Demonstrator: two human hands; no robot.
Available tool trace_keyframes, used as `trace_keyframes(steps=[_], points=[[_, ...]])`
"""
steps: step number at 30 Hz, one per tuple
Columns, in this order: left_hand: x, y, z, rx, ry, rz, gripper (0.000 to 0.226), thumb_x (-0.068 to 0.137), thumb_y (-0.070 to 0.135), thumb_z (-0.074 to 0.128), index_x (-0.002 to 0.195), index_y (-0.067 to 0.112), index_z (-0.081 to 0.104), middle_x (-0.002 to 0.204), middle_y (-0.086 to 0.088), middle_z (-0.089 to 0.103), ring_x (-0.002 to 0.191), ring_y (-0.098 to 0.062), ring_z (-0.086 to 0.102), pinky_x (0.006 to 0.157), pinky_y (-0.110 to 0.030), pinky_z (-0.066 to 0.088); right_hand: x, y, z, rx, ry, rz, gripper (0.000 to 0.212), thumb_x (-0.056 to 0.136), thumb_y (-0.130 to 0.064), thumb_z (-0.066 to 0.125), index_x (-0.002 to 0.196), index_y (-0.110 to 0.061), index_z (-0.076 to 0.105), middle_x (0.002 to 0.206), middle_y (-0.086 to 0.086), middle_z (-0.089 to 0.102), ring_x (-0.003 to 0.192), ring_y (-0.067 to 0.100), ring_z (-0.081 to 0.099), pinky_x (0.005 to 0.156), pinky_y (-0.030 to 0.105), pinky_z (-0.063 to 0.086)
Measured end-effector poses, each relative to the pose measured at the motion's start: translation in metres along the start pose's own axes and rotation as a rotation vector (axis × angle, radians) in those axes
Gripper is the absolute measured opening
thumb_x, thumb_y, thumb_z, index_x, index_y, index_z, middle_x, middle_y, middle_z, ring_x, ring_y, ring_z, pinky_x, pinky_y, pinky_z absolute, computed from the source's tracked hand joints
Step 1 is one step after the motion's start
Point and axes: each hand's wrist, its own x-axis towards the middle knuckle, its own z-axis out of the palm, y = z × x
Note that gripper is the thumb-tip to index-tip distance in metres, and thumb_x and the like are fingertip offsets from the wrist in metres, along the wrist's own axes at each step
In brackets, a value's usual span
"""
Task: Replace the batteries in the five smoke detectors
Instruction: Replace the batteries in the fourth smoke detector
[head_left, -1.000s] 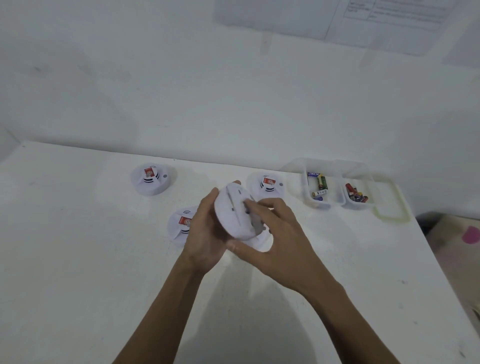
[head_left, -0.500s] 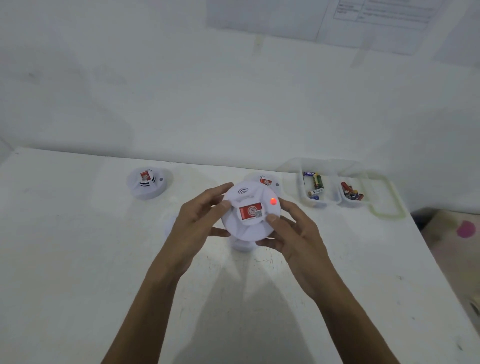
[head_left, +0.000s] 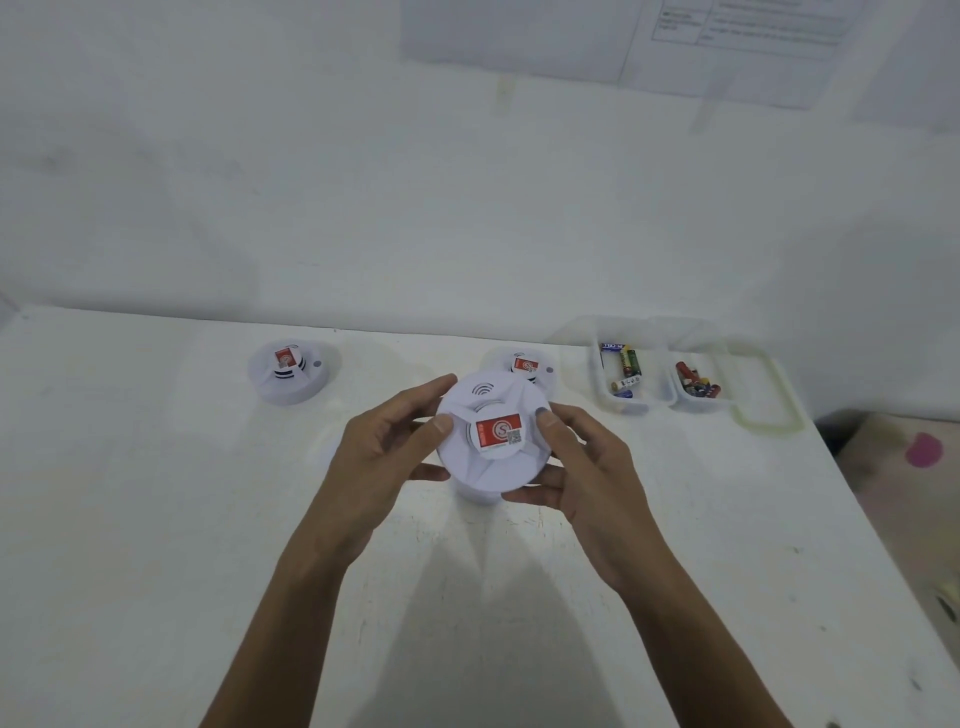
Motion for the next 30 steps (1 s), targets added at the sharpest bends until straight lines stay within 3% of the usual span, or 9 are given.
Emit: trace_keyframes(steps=[6,13,23,30], points=[[-0.0009,-0.0021,-0.0003,-0.004,-0.014,-0.010,0.040,0.079,0.035,0.058,0.119,0.034,0.059,0.109,0.017,0.070,0.102,-0.010,0.066,0.072,-0.027,0.058,0.0006,0.0003,0.0025,-0.026,0.035,-0.017,0.018,0.095,-0.024,0.054,0.106,-0.014,0.063,0.097,0.000,0.073,0.084,0.023,0.073,0.063,0.036,0.060],[-0.0009,-0.0034,0.0001,-0.011,-0.010,-0.024,0.041,0.078,0.037,0.057,0.119,0.035,0.059,0.111,0.017,0.069,0.102,-0.009,0.066,0.072,-0.027,0.058,0.0033,0.0031,0.0037,-0.056,0.051,-0.016,0.015,0.094,-0.025,0.055,0.105,-0.019,0.063,0.099,-0.004,0.072,0.084,0.018,0.072,0.061,0.031,0.059],[-0.0002,-0.0057,-0.0019,0.007,0.000,-0.031,0.044,0.080,0.036,0.057,0.124,0.031,0.058,0.116,0.013,0.068,0.104,-0.011,0.065,0.076,-0.030,0.059,0.0056,0.0043,0.0052,-0.059,0.047,-0.002,0.016,0.094,-0.025,0.055,0.106,-0.018,0.062,0.102,-0.002,0.071,0.085,0.019,0.072,0.065,0.035,0.060],[-0.0002,-0.0081,-0.0025,0.021,0.005,-0.036,0.045,0.080,0.037,0.057,0.125,0.031,0.058,0.118,0.014,0.067,0.106,-0.011,0.065,0.077,-0.032,0.059,0.0046,0.0045,0.0044,-0.060,0.041,0.016,0.021,0.094,-0.026,0.055,0.110,-0.014,0.061,0.107,0.004,0.070,0.086,0.023,0.072,0.072,0.044,0.060]])
